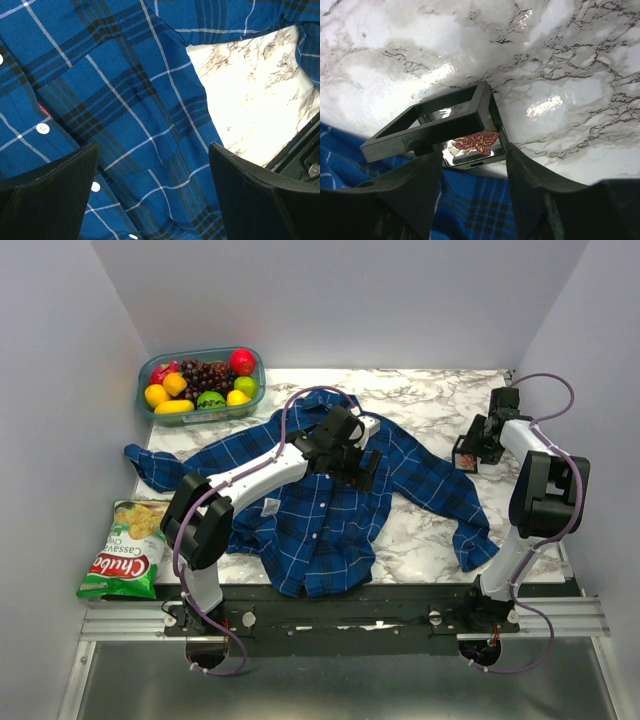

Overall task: Pin the brooch onto the clothing
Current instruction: Pick up the brooch from the brooch box.

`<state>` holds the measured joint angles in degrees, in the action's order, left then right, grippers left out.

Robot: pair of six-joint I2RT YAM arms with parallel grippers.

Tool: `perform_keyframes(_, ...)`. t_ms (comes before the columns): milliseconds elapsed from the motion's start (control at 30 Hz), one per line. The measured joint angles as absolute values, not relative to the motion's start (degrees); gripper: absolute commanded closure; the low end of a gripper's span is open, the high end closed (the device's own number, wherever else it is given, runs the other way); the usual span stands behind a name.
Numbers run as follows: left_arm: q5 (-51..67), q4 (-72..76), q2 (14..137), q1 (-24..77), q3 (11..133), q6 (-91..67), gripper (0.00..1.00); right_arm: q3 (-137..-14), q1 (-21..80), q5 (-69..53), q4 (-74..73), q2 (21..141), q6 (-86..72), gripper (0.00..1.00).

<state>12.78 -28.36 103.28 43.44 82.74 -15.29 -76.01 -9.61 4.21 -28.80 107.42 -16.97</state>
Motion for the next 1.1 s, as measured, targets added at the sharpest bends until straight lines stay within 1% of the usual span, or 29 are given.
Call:
perform_keyframes(33, 12.8, -28.4, 103.3, 43.4, 82.7, -15.3, 0.01, -76.0, -9.6, 4.2, -28.8, 107.6, -17.0, 0.33)
perform_keyframes(200, 12.8, -28.4, 103.3, 43.4, 82.7, -15.3, 0.01, -76.0, -9.6, 4.3, -28.8, 108.5, -17.1, 0.33)
perform_keyframes(333, 12.8, -28.4, 103.3, 43.4, 82.7, -15.3, 0.01, -76.0, -9.6, 4.3, -28.8, 108.6, -17.1, 0.36)
perform_keyframes(433, 12.8, -28.4, 103.2, 43.4, 82.7, -15.3, 0.01, -76.0, -9.6, 4.3, -28.8, 108.9, -17.5, 0.34)
perform_keyframes(467, 12.8, -28.4, 103.2, 43.4, 82.7, -15.3, 0.01, -76.0, -9.6, 4.3, -28.9, 109.1, -17.8, 0.31)
perform_keyframes(500, 12.8, -28.4, 103.2, 43.4, 82.7, -15.3, 0.01, -76.0, -9.6, 4.3, -29.0, 109.3, -18.0, 0.22)
perform_keyframes(533, 12.9, -28.3, 103.1, 43.4, 82.7, -15.3, 0.01, -76.0, -9.6, 4.3, -29.2, 109.5, -18.3, 0.03)
perform_keyframes(567, 13.1, -28.4, 103.1, 43.4, 82.7, -15.3, 0.01, -76.0, -9.6, 4.4, -29.5, 109.6, -18.6, 0.00)
perform_keyframes(867, 13.8, -28.3, 102.2, 43.4, 82.7, -15.6, 0.01, -76.1, -9.6, 5.8, -30.0, 109.6, -19.0, 0.03)
perform_keyframes(933, 13.8, -28.3, 102.1, 43.4, 82.7, -15.7, 0.01, -76.4, -9.4, 6.7, -30.3, 109.7, -19.0, 0.07)
perform_keyframes(1100, 14.0, -28.3, 102.1, 43.4, 82.7, -15.7, 0.01, -77.3, -9.0, 9.1, -31.2, 110.4, -19.3, 0.11)
